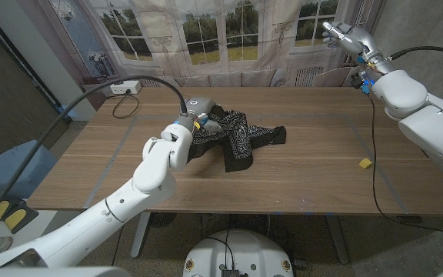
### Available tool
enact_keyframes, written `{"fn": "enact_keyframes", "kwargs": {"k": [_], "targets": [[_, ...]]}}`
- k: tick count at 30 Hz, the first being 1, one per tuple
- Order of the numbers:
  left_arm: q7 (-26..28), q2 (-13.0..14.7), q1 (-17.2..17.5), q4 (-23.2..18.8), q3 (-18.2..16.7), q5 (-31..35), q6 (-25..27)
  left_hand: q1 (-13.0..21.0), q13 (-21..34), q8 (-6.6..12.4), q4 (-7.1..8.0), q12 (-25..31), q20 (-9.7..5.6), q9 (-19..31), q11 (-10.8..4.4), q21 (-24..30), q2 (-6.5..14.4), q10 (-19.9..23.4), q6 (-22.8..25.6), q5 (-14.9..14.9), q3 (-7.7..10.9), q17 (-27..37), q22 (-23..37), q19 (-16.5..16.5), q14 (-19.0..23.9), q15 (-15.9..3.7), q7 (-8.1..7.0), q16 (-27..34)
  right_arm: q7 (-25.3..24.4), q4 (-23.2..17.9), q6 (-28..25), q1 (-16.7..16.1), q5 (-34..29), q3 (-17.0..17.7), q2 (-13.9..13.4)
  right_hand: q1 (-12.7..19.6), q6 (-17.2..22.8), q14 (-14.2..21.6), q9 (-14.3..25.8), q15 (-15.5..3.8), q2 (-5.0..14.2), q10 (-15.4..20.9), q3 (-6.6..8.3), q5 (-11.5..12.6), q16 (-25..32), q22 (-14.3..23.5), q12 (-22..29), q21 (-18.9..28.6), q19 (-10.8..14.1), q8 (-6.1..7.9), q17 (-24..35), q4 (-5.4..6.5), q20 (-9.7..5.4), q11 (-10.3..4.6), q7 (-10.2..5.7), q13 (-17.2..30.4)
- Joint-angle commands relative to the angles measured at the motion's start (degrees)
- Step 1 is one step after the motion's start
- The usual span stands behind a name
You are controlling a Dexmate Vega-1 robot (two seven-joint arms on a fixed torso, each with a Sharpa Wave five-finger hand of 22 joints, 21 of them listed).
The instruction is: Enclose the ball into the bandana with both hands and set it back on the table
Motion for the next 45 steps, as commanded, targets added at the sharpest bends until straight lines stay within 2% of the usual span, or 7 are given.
{"fn": "enact_keyframes", "kwargs": {"k": [1,24,27,29,30,35,45], "targets": [[5.4,1.8,9.0,-10.7,-6.0,7.6,4.4,17.7,4.5,0.56,3.34,0.7,-2.18,0.2,-4.21,0.5,16.6,3.9,1.0,0.6,4.16,0.6,0.0,1.6,8.4,-14.22,-1.05,0.2,1.2,0.7,2.5,0.8,-0.1,-0.4,0.4,0.2,0.5,0.0,0.0,-0.15,0.36,0.4,-0.29,0.2,0.1,0.1,0.0,-0.2,0.3,0.11,-0.1,-0.03,0.18,0.09,0.07,0.1],[11.4,-7.5,22.5,-19.8,-15.2,29.8,-4.0,18.5,5.7,0.98,3.29,1.9,-2.82,0.1,-5.21,1.5,16.3,3.2,1.0,0.6,4.11,2.7,0.1,0.2,8.6,-15.2,-1.97,-0.3,1.8,0.6,4.8,0.2,-0.2,0.7,0.7,0.0,0.6,0.1,-0.1,-0.36,0.41,0.6,-0.63,0.2,0.2,0.1,-0.1,-0.8,0.7,-0.01,-0.6,-0.26,0.2,-0.14,0.04,-0.2],[19.8,-7.1,25.8,-21.0,-21.2,13.9,-8.6,18.6,5.6,1.03,3.23,2.0,-2.92,0.0,-5.46,1.6,16.2,3.3,1.0,0.6,4.13,2.8,0.1,0.0,8.7,-15.41,-2.28,-0.4,2.1,1.2,5.7,0.2,-0.1,0.6,0.9,0.1,0.6,0.1,-0.1,-0.41,0.41,0.6,-0.65,0.2,0.2,0.1,-0.1,-0.9,0.7,-0.02,-0.7,-0.3,0.2,-0.16,0.05,-0.2],[33.2,-7.4,27.9,-18.5,-26.2,1.3,-16.1,18.7,5.5,1.14,3.13,2.0,-3.06,0.0,-5.71,1.7,16.0,3.2,1.1,0.7,4.11,3.0,0.1,0.0,8.9,-15.63,-2.31,-0.5,2.3,1.4,5.3,0.5,0.2,0.4,1.1,0.0,0.6,0.1,-0.1,-0.47,0.49,0.7,-0.65,0.2,0.2,0.2,-0.1,-0.9,0.8,-0.01,-0.7,-0.29,0.2,-0.11,0.03,-0.2],[30.4,-7.5,27.9,-19.2,-26.5,0.2,-15.3,18.8,5.4,1.3,3.03,2.0,-3.11,0.0,-5.68,1.8,15.9,3.2,1.5,0.7,4.11,3.0,0.1,-0.1,8.9,-15.67,-2.35,-0.5,2.4,1.6,5.3,0.8,0.1,0.2,1.1,0.0,0.6,0.2,-0.1,-0.44,0.49,0.7,-0.67,0.2,0.2,0.2,-0.1,-0.9,0.8,-0.03,-0.7,-0.29,0.2,-0.12,0.05,-0.2],[39.1,-8.4,28.3,-15.0,-31.2,-15.4,-25.4,19.4,5.5,1.73,2.71,2.3,-3.45,-0.1,-5.81,2.2,15.6,3.3,2.3,0.7,4.06,3.5,0.2,-0.4,9.4,-15.79,-2.14,-0.7,3.2,2.1,4.9,1.9,0.2,-0.6,1.1,0.0,0.6,0.2,-0.1,-0.47,0.53,0.7,-0.72,0.3,0.3,0.2,-0.1,-1.1,0.8,-0.05,-0.8,-0.35,0.2,-0.16,0.09,-0.3],[42.1,-9.0,24.2,-8.1,-31.1,-28.8,-33.5,20.2,5.4,2.01,2.51,2.7,-3.41,-0.3,-6.08,2.7,14.9,3.7,2.7,0.8,3.72,4.3,0.2,-1.7,8.5,-15.71,-2.4,-1.6,4.4,4.1,5.2,4.5,0.1,-2.4,1.6,0.0,0.7,0.3,-0.1,-0.62,0.68,0.8,-0.77,0.3,0.3,0.2,-0.1,-1.3,1.0,-0.05,-1.0,-0.43,0.18,-0.29,0.17,-0.3]]}}
